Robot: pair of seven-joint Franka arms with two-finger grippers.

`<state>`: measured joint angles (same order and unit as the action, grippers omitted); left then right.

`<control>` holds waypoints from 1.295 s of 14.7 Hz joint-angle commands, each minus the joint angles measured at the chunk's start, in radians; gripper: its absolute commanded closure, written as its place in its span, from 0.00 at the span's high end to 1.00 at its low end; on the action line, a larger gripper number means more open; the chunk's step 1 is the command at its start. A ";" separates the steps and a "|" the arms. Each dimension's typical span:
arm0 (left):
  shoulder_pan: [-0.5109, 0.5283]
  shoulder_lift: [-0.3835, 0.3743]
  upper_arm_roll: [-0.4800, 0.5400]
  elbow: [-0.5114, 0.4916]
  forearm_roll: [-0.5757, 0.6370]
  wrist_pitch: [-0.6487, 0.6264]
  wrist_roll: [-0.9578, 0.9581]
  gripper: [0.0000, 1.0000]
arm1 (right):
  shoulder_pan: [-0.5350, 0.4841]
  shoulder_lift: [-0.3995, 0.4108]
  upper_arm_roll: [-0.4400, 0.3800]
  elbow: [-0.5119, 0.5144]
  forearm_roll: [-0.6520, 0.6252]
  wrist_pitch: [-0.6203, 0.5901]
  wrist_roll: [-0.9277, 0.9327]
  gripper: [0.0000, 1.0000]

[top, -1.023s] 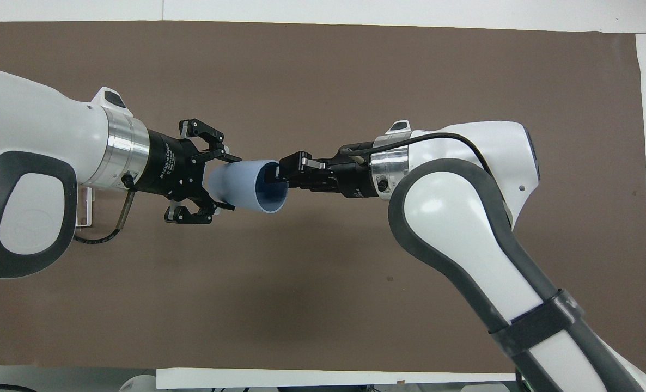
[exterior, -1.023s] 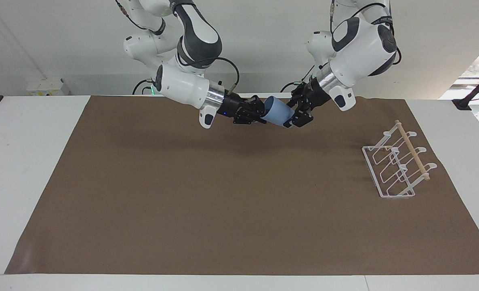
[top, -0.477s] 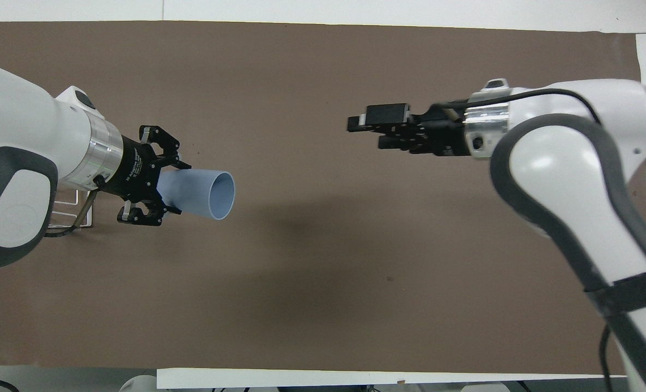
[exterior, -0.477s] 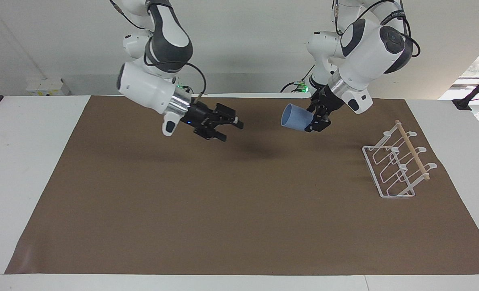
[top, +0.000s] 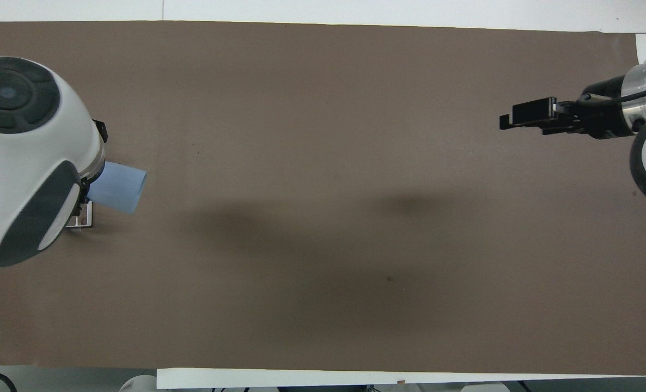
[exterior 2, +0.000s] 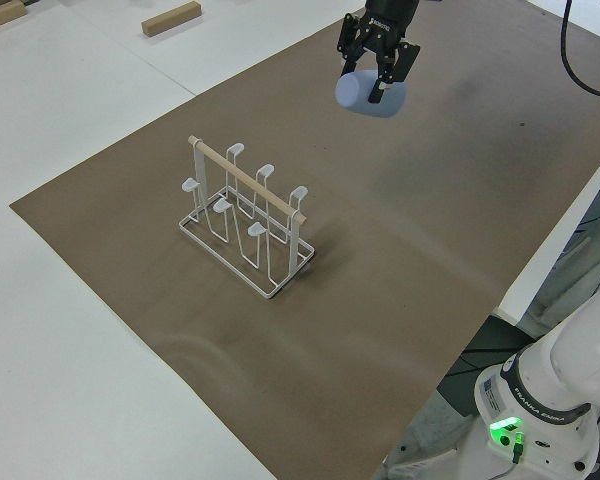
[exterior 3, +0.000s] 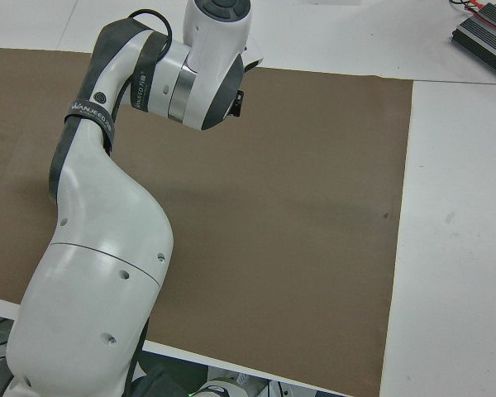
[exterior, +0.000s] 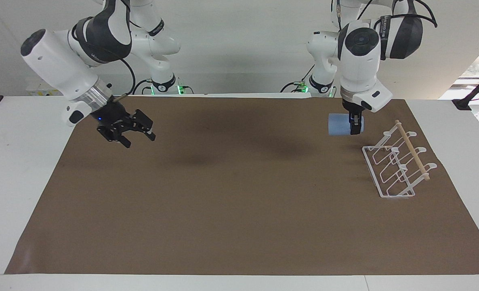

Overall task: Hang cup on cup holder
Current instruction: 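Move the cup with the left gripper onto a rack peg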

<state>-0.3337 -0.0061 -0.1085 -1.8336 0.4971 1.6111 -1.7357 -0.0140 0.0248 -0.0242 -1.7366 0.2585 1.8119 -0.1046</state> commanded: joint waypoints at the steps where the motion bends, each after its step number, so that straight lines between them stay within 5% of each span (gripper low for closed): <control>1: -0.080 0.165 0.004 0.092 0.297 -0.101 -0.059 0.00 | -0.027 0.001 0.013 0.116 -0.210 -0.171 0.009 0.99; 5: -0.093 0.273 0.003 0.083 0.721 -0.236 -0.089 0.00 | -0.026 0.001 0.021 0.293 -0.410 -0.434 -0.012 0.99; 8: -0.079 0.400 0.012 0.137 0.943 -0.304 -0.172 0.00 | -0.046 0.001 0.016 0.287 -0.322 -0.447 -0.004 0.99; 19: 0.008 0.466 0.009 0.025 0.969 -0.270 -0.386 0.00 | -0.057 -0.016 0.023 0.255 -0.321 -0.493 0.003 0.99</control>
<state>-0.3507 0.4302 -0.0950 -1.8008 1.4587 1.3189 -2.0876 -0.0586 0.0208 -0.0118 -1.4689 -0.0646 1.3220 -0.1019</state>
